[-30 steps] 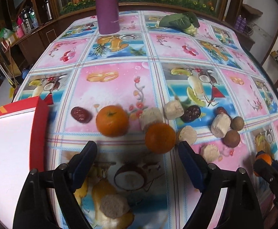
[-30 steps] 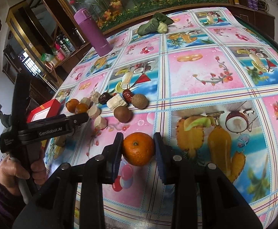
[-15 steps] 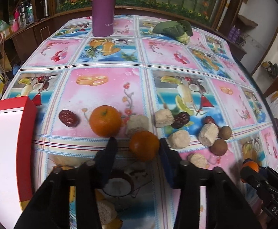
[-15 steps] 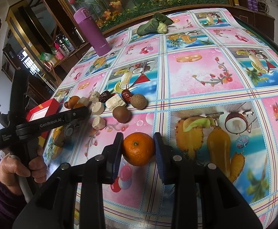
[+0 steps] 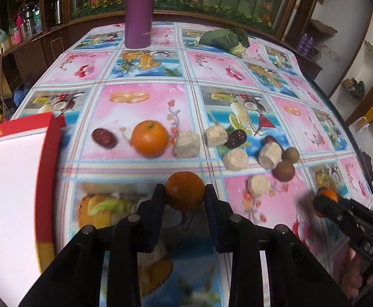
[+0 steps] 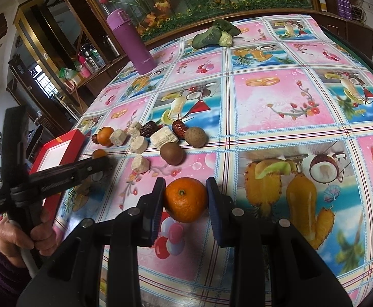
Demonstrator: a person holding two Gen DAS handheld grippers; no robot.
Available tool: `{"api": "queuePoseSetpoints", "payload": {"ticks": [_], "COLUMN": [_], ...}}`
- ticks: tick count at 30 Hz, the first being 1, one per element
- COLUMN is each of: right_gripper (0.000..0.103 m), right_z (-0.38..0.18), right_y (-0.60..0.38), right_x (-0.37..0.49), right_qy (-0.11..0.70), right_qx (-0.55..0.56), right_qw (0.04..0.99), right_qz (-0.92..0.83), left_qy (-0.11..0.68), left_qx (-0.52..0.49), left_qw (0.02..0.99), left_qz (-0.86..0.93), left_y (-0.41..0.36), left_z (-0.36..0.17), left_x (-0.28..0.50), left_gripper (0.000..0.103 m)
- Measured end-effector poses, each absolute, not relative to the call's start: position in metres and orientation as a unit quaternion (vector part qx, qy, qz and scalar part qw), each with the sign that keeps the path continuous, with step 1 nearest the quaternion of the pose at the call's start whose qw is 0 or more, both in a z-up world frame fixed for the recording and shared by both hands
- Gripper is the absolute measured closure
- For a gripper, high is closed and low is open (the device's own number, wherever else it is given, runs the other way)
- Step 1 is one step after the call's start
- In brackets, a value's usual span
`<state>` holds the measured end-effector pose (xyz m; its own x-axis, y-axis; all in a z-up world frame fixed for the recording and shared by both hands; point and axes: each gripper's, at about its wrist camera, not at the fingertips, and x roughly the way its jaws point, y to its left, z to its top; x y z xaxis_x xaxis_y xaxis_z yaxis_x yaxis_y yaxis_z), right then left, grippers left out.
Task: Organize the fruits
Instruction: 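Carry both oranges over the white tray and open both tools to release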
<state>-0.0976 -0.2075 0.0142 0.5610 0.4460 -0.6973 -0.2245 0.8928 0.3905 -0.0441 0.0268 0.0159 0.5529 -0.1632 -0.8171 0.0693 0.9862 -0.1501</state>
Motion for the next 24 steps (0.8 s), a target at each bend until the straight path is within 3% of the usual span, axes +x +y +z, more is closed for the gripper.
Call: {"api": "queuePoseSetpoints", "payload": {"ticks": [13,24], "right_gripper": [0.069,0.069], "right_z": [0.016,0.067], "right_y": [-0.2,-0.1], "right_x": [-0.099,-0.113], "right_qy": [0.425,0.395], "right_qx": [0.115,0.067], "right_qw": [0.879,0.873], "right_qz": [0.181,0.279], "left_qy": [0.437,0.366], "left_qx": [-0.041,-0.068], "left_qw": [0.896,0.928], "left_qz": [-0.06,0.017], "left_y": [0.036,0.109], "left_z": [0.04,0.084], "left_x": [-0.104,-0.145], "left_gripper": [0.073,0.073]}}
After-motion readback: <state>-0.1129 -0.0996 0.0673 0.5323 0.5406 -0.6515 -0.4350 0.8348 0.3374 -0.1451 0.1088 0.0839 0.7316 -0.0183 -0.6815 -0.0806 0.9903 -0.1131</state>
